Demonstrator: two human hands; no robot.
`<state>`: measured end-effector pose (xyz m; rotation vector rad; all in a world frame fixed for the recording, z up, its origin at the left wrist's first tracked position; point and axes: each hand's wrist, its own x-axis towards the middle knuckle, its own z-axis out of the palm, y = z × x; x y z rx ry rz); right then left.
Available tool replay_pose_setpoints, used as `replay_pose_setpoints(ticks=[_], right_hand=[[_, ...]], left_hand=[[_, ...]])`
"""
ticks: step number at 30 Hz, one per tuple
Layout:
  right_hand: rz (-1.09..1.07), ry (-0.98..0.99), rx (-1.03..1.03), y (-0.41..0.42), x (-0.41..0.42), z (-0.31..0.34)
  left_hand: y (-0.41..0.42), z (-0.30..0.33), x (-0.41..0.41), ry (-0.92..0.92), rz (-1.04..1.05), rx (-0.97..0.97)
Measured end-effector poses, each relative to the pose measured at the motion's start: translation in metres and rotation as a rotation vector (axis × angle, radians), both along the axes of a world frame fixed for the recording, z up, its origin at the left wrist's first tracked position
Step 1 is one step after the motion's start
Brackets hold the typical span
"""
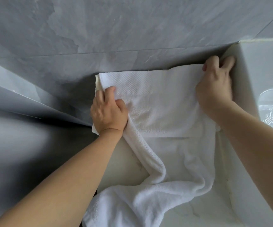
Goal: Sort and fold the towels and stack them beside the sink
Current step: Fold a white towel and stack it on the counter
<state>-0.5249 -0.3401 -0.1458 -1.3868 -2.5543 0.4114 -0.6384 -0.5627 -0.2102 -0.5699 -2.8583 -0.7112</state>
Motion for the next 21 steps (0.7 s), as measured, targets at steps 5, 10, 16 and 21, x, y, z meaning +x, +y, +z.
replay_pose_setpoints(ticks=[5,10,16,21], right_hand=[[0.004,0.057,0.056,-0.049,-0.006,-0.014],[0.406,-0.067,0.063,-0.085,0.018,-0.049],[0.419,-0.125,0.086,-0.079,0.026,-0.063],[0.383,-0.053,0.114,-0.079,0.025,-0.066]], left_hand=[[0.0,0.002,0.001,-0.007,-0.006,0.004],[0.001,0.005,0.002,-0.001,-0.005,0.01],[-0.001,0.003,0.0,0.014,-0.029,-0.008],[0.001,0.003,-0.002,-0.026,-0.009,0.042]])
